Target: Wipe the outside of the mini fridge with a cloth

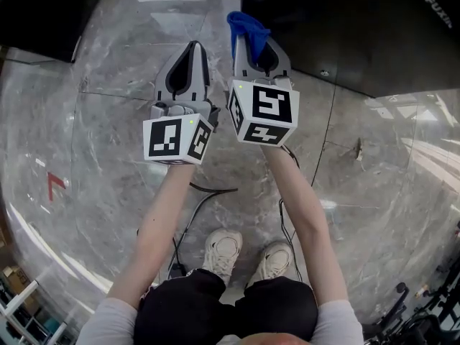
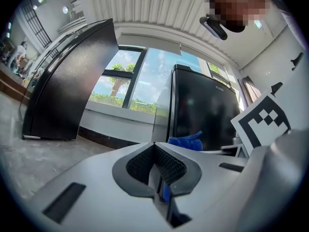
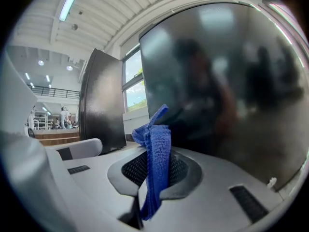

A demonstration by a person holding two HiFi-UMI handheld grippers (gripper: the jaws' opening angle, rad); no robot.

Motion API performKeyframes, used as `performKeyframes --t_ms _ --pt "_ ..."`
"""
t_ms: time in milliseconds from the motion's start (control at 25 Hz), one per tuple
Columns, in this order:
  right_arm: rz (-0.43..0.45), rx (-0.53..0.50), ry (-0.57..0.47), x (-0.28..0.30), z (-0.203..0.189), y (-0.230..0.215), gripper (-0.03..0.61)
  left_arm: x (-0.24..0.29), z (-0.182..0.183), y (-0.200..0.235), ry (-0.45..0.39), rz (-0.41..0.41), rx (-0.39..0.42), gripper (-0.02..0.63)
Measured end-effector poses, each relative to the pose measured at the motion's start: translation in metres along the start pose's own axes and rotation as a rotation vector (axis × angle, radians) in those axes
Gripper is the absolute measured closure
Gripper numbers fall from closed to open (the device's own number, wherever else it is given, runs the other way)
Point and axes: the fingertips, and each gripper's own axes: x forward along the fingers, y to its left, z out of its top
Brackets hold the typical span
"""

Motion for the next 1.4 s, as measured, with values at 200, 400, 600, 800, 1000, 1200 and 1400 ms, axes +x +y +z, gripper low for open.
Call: performKeyframes --t_ms 200,400,600,800,1000,1200,1400 --pt "-0.044 0.021 -0.008 -0.011 0.002 -0.020 0.517 0.002 -0.003 -0.008 0.006 -0.008 0.000 0.609" --pt "-0.096 -0.005 -0.012 -0.032 0.001 -0.049 0.517 0.002 -0.009 -0.031 0.030 -0.041 0.000 0.609" --pt "-0.144 -0.004 -0.027 -0.051 0.010 -0.075 0.517 0.003 -0.002 -0.054 0.007 -0.082 0.020 0.609" --pt "-0.202 0.001 -0.035 -0.076 0.019 -0.110 0.517 0.005 0.002 -0.076 0.000 -0.096 0.010 0.609" --pt "-0.292 0.003 -0.046 -0.107 0.028 -0.158 0.516 0.008 -0.001 -0.118 0.007 -0.175 0.020 0.609" --pt "-0.379 0.014 -0.041 -0.130 0.029 -0.204 0.517 0.014 -0.008 -0.142 0.026 -0.223 0.068 0.609" --pt "-0.486 -0.001 -0.031 -0.159 0.032 -0.256 0.517 0.018 -0.018 -0.166 0.037 -0.257 0.056 0.609"
